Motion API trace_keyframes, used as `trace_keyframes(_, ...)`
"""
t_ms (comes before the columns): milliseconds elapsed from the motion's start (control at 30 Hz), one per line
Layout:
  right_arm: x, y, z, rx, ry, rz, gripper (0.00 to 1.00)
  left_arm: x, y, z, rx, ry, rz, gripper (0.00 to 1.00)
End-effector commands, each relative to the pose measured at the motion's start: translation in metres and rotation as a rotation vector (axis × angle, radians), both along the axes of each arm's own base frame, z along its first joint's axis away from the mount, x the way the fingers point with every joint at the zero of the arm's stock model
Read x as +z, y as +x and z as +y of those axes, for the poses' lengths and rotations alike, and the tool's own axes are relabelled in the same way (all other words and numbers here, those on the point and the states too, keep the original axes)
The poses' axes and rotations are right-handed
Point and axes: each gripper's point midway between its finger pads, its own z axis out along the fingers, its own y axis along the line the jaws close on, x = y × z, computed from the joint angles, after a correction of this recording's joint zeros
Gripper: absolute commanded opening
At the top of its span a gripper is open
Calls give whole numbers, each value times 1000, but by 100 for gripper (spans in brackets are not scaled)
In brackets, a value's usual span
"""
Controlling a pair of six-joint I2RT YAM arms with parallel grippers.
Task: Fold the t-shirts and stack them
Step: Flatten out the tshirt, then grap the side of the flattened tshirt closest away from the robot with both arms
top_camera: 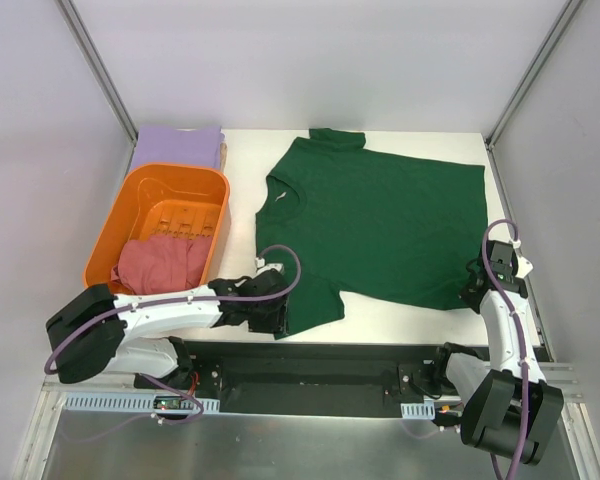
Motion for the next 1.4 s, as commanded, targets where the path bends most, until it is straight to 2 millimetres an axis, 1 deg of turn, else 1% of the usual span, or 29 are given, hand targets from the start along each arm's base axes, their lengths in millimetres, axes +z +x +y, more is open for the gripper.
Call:
trace_keyframes(0,-2,-1,1,8,10,2,4,-4,4,-1,5,53,-15,42)
trace_keyframes(67,-3,-1,2,11,14,2,4,-7,2,-1,10,67,-17,35)
trace_keyframes(200,-3,-1,3,12,18,-5,4,-10,3,-2,7,94,-26,25)
trace_keyframes(233,-3,-1,3,12,20,-6,4,-9,4,-3,5,98,-31,16)
trace_keyframes(267,-3,0,3,13,18,-8,4,-10,5,-3,1,107,-33,5)
trace_keyframes(300,-2,1,3,16,21,-13,3,-9,5,-3,-1,113,-38,0)
trace_keyframes(400,1,3,6,32,30,-35,3,0,8,0,-2,111,-61,0)
trace_keyframes(467,3,1,5,14,26,-46,3,8,4,6,9,101,-68,0)
trace_keyframes(567,6,-2,3,-13,24,-59,2,19,-12,5,-20,47,-36,0)
trace_keyframes(667,9,-15,-2,-50,4,-33,1,27,-28,7,-32,23,-11,0)
trace_keyframes(733,11,-17,3,-62,23,-55,1,32,-32,9,-23,16,-23,0)
trace_keyframes(767,15,-15,5,-58,30,-83,1,35,-32,10,-21,7,-30,0)
trace_keyframes(833,20,-17,7,-60,35,-106,1,39,-31,10,-17,-4,-45,0)
trace_keyframes(933,26,-18,10,-44,43,-118,1,51,-18,3,-9,-15,-104,0)
trace_keyframes(1067,29,-13,14,-2,64,-115,1,77,7,-15,-34,-22,-232,0)
trace_keyframes(1233,32,1,22,62,112,-126,1,109,53,-40,-33,-59,-385,0)
trace_keyframes(1367,38,7,19,92,106,-103,1,124,89,-56,-39,-98,-414,0)
